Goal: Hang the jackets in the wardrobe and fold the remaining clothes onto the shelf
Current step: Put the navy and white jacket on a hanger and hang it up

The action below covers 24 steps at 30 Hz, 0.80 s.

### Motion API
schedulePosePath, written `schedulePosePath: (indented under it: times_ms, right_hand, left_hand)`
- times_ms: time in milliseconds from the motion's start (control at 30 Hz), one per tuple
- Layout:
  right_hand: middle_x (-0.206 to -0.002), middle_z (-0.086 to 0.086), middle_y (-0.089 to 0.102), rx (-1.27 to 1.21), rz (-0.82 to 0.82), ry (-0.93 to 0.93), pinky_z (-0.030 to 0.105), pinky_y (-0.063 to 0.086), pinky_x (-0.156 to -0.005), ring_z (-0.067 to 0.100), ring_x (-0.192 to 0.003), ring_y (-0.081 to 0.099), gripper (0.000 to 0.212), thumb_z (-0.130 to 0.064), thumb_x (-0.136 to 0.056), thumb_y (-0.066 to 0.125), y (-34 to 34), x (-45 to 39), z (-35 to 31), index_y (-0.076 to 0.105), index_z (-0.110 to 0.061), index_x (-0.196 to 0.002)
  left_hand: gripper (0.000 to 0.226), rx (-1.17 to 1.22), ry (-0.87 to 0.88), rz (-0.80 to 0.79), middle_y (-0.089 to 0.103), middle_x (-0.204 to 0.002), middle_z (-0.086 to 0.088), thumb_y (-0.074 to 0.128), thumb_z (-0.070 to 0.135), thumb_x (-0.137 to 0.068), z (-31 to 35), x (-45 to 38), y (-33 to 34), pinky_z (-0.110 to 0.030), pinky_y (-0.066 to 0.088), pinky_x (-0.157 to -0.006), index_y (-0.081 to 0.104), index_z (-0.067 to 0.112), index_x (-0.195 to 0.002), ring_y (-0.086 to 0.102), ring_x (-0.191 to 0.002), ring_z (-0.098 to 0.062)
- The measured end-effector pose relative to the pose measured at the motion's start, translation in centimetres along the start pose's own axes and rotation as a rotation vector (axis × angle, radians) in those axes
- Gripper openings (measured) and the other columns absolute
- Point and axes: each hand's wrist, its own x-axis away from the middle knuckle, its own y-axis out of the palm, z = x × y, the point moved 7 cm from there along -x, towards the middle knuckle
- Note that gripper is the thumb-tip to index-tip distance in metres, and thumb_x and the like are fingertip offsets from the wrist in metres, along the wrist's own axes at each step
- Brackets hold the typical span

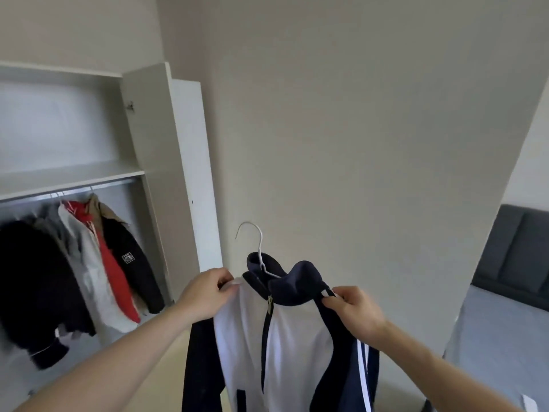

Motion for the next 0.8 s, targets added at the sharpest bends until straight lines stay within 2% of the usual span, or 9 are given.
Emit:
schedulePosePath:
  times_ms: [100,233,333,467,633,800]
  right_hand:
    - [-0.059,-0.007,0.031,-0.036,-0.032,-0.019,0.029,0.021,-0.052,0.013,-0.054,0.029,0.041,-0.026,-0.092,0.061,4.3,-2.6,-3.4,0.032,-0.021,-0.064]
    - [-0.060,-0.005,0.032,-0.081,-0.047,-0.031,0.032,0.023,-0.056,0.014,-0.056,0.030,0.038,-0.024,-0.092,0.060,9.0,-6.0,-7.4,0.034,-0.019,-0.065]
    - [-0.060,-0.003,0.034,-0.129,-0.085,-0.036,0.030,0.025,-0.055,0.014,-0.056,0.033,0.033,-0.023,-0.093,0.059,12.4,-9.4,-10.2,0.040,-0.017,-0.067]
    - [-0.067,0.002,0.041,-0.188,-0.173,-0.046,0.030,0.029,-0.061,0.014,-0.062,0.040,0.025,-0.025,-0.094,0.057,17.0,-14.4,-13.1,0.048,-0.018,-0.072]
    - [-0.062,0.000,0.038,-0.216,-0.261,-0.073,0.029,0.027,-0.055,0.015,-0.058,0.036,0.032,-0.025,-0.096,0.055,22.4,-22.1,-16.0,0.041,-0.016,-0.070]
    - [-0.073,0.008,0.047,-0.278,-0.373,-0.059,0.031,0.036,-0.066,0.019,-0.068,0.045,0.020,-0.024,-0.098,0.049,26.9,-29.9,-19.1,0.052,-0.013,-0.081]
  left_hand:
    - [0.010,-0.051,0.023,0.052,0.070,-0.091,0.015,0.057,0.038,-0.095,-4.0,-1.0,-3.2,-0.027,0.048,-0.071,0.067,0.038,-0.091,0.065,-0.088,-0.009]
    - [0.022,-0.075,0.047,0.144,0.071,-0.112,0.008,0.056,0.028,-0.099,-8.2,-2.6,-7.0,-0.035,0.050,-0.093,0.071,0.024,-0.115,0.063,-0.108,-0.014]
    - [0.030,-0.082,0.016,0.181,0.069,-0.120,0.001,0.058,0.021,-0.099,-11.8,-4.0,-9.2,-0.034,0.049,-0.094,0.065,0.021,-0.127,0.062,-0.114,-0.019]
    - [0.056,-0.106,-0.085,0.115,0.049,-0.150,0.005,0.060,0.017,-0.097,-17.4,-6.0,-10.7,-0.029,0.036,-0.113,0.046,0.021,-0.151,0.045,-0.139,-0.016]
    - [0.055,-0.125,-0.206,0.132,0.050,-0.147,0.009,0.065,0.025,-0.093,-23.6,-9.2,-13.3,-0.027,0.037,-0.113,0.049,0.029,-0.146,0.047,-0.135,-0.011]
    - [0.046,-0.127,-0.367,0.165,0.053,-0.140,0.006,0.066,0.024,-0.093,-28.5,-13.2,-16.9,-0.022,0.037,-0.109,0.056,0.026,-0.138,0.050,-0.129,-0.011]
